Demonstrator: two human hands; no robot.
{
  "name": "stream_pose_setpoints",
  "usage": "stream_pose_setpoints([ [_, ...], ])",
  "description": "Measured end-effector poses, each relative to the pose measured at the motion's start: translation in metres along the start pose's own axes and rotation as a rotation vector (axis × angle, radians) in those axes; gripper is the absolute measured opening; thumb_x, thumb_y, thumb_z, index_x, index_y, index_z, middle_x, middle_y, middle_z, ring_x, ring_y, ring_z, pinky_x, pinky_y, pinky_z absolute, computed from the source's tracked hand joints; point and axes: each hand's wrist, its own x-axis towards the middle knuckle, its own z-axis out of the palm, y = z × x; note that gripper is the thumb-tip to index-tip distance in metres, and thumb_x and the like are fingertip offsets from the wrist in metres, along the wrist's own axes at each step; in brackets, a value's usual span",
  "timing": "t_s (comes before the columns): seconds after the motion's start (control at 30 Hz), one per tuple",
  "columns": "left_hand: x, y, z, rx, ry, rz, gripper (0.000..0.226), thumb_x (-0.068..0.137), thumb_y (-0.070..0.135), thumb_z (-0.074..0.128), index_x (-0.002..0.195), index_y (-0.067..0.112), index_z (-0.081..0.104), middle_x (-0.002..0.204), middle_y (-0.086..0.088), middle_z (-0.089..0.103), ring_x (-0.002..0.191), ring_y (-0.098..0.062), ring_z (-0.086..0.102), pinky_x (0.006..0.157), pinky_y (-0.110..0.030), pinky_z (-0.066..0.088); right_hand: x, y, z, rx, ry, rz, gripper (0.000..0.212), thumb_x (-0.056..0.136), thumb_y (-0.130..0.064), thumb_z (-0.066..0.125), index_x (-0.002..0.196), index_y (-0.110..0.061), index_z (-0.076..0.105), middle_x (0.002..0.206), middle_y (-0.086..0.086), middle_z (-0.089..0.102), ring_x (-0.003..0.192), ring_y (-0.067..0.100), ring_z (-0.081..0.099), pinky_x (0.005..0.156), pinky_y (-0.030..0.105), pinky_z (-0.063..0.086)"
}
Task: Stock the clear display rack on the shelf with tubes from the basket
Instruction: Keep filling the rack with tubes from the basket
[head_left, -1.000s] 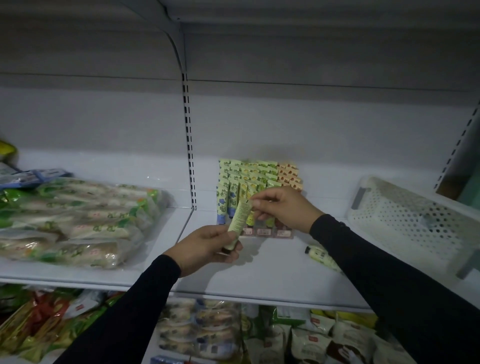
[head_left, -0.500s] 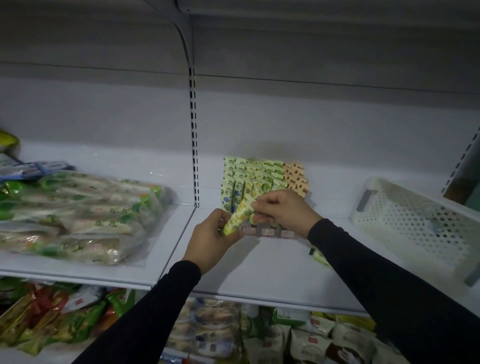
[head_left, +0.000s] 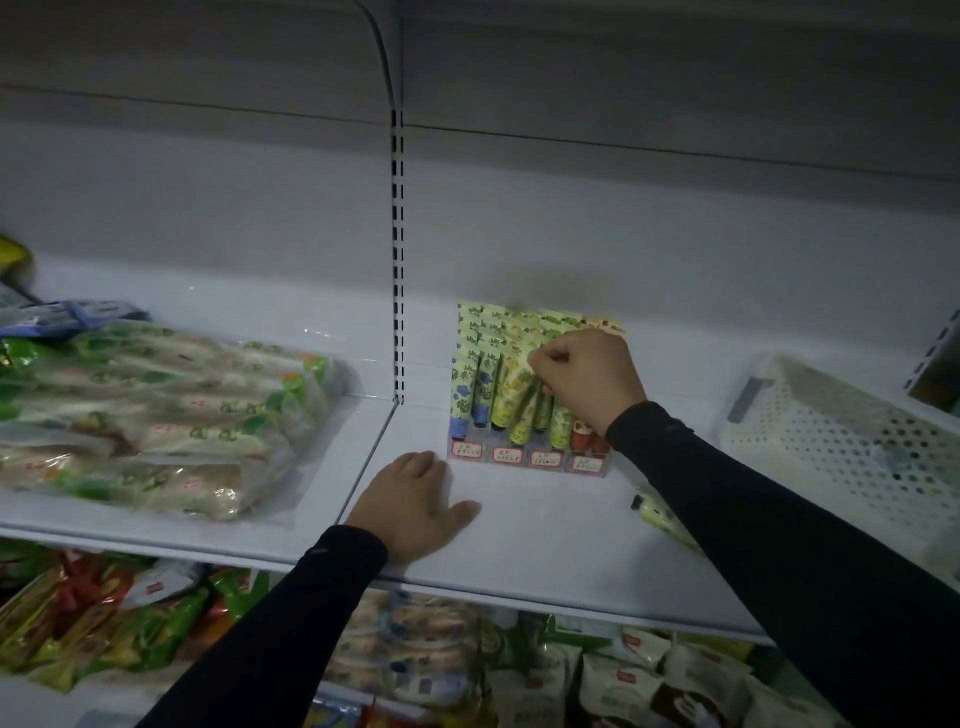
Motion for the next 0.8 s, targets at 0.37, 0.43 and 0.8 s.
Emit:
stream_pose_setpoints([
  [0.37,-0.002,-0.001,0.001,0.011,0.029,0.015,0.084,0.081,0.075,0.030,0.126,0.008,0.055,0.136,-0.007,0.051,0.129,-0.022,0.041,0.108,-0.031,0.029,0.005,-0.005,0.026,-0.231,-0.021,-0.075,0.038,0.092,-0.021,0.053,0.057,-0.009,0.058,0.054,0.005,0.056,0.055,0.023,0.057,0.067,0.036,0.056],
  [0.43,-0.002,-0.001,0.001,0.010,0.032,0.021,0.091,0.075,0.077,0.022,0.125,0.008,0.056,0.135,-0.008,0.052,0.128,-0.022,0.041,0.107,-0.032,0.030,0.003,-0.008,0.027,-0.264,-0.028,-0.070,0.035,0.092,-0.022,0.052,0.059,-0.012,0.059,0.055,0.001,0.056,0.055,0.020,0.056,0.064,0.033,0.056],
  [0.8,0.003,-0.007,0.008,0.008,0.065,0.039,0.085,0.073,0.078,0.020,0.112,0.013,0.057,0.130,-0.005,0.054,0.125,-0.021,0.043,0.106,-0.032,0.034,0.006,-0.010,0.030,-0.301,-0.052,-0.012,0.036,0.090,-0.020,0.053,0.055,-0.013,0.048,0.056,0.005,0.045,0.052,0.020,0.041,0.049,0.024,0.035],
])
